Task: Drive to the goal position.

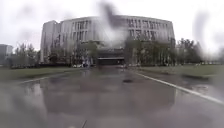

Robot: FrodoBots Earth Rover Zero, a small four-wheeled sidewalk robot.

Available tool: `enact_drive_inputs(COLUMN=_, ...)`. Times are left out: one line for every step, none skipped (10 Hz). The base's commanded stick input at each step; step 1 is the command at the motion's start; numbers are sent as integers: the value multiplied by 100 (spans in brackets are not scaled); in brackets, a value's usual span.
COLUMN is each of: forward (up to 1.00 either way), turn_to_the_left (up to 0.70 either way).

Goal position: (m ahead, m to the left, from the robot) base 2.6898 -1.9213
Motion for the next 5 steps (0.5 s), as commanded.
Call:
enact_drive_inputs(forward=70, turn_to_the_left=0)
enact_drive_inputs(forward=70, turn_to_the_left=0)
enact_drive_inputs(forward=70, turn_to_the_left=0)
enact_drive_inputs(forward=70, turn_to_the_left=0)
enact_drive_inputs(forward=70, turn_to_the_left=0)
